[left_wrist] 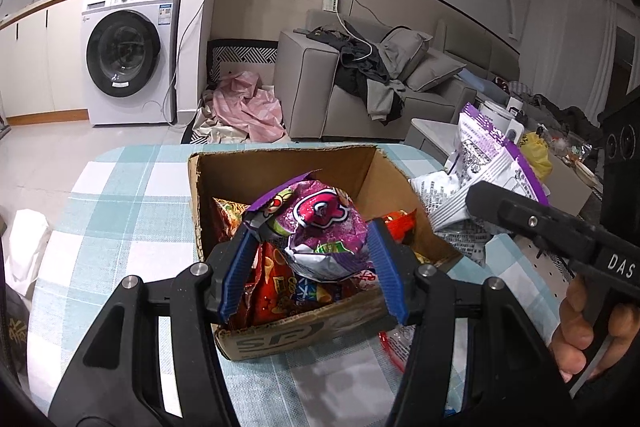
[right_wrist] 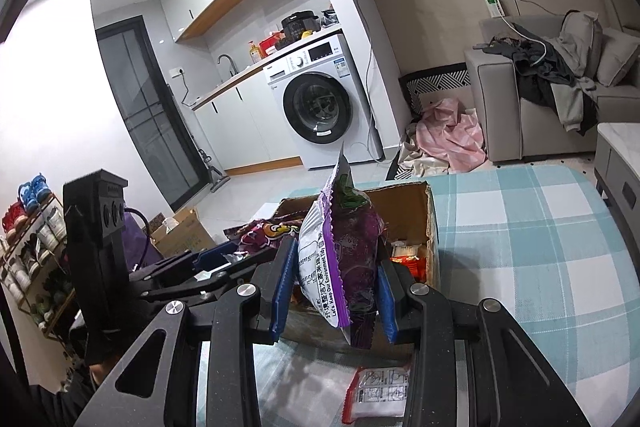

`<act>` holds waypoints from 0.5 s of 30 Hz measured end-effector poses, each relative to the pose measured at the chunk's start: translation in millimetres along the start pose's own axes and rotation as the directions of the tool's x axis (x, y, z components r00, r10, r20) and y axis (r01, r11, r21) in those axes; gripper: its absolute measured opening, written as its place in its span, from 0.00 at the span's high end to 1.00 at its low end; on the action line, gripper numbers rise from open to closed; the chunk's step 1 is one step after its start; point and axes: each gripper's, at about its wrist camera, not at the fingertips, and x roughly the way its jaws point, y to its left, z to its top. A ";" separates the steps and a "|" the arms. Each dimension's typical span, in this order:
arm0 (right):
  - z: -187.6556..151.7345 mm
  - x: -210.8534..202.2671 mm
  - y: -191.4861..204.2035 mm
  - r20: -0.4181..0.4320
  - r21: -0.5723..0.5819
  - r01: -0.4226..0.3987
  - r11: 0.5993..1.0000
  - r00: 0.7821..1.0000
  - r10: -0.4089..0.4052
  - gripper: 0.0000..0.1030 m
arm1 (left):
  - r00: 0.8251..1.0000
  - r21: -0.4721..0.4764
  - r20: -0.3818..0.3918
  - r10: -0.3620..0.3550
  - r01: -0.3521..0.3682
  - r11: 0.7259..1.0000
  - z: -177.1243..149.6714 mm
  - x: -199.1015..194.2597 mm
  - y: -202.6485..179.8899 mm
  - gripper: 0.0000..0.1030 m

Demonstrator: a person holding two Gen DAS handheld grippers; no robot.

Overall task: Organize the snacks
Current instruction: 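Open both grippers to drop the bags into the box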

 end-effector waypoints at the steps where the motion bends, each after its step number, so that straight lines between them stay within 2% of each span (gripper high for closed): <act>1: -0.2 2.0 -1.0 -0.002 0.005 0.002 1.000 1.000 -0.002 0.65 | 1.000 0.000 -0.002 0.001 -0.001 1.000 -0.3 3.0 0.8 0.48; 15: 6.1 35.5 -12.3 -0.033 0.049 -0.001 0.999 0.999 0.002 0.65 | 1.000 0.019 0.006 0.016 -0.016 1.000 -1.8 33.9 10.5 0.48</act>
